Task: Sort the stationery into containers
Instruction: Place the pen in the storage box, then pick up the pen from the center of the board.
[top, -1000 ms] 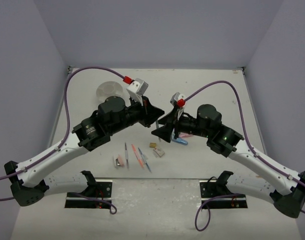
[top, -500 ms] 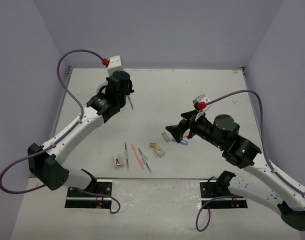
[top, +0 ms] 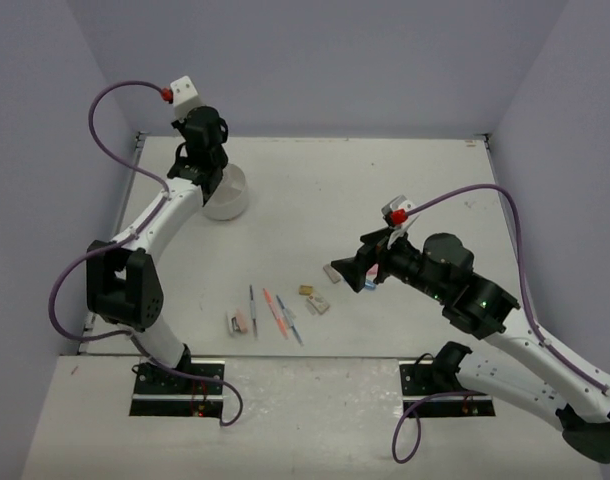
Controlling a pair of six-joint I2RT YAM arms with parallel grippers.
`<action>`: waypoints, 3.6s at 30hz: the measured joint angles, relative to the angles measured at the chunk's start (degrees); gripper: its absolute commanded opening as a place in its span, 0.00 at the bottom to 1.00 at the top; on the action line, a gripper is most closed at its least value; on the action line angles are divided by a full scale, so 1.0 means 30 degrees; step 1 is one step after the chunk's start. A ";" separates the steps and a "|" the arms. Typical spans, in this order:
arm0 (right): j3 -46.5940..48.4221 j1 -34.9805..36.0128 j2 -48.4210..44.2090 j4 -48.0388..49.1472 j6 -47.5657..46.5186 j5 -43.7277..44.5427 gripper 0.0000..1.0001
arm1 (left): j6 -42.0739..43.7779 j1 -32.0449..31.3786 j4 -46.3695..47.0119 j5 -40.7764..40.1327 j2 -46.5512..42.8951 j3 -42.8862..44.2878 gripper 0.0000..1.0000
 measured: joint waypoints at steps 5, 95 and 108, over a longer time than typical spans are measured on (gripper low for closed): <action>0.0000 0.0000 0.0078 0.0000 -0.0014 -0.0240 0.99 | 0.0523 0.0487 0.1482 0.0633 0.1994 -0.0171 0.00; 0.6846 0.8116 2.1319 -0.5994 0.8672 0.5382 0.21 | -0.2357 0.0659 -1.4236 0.8617 -1.6612 -0.7650 1.00; 0.7155 0.8116 2.1536 -0.6003 0.8847 0.5414 0.06 | -0.2278 0.0659 -1.4243 0.8761 -1.6788 -0.8027 1.00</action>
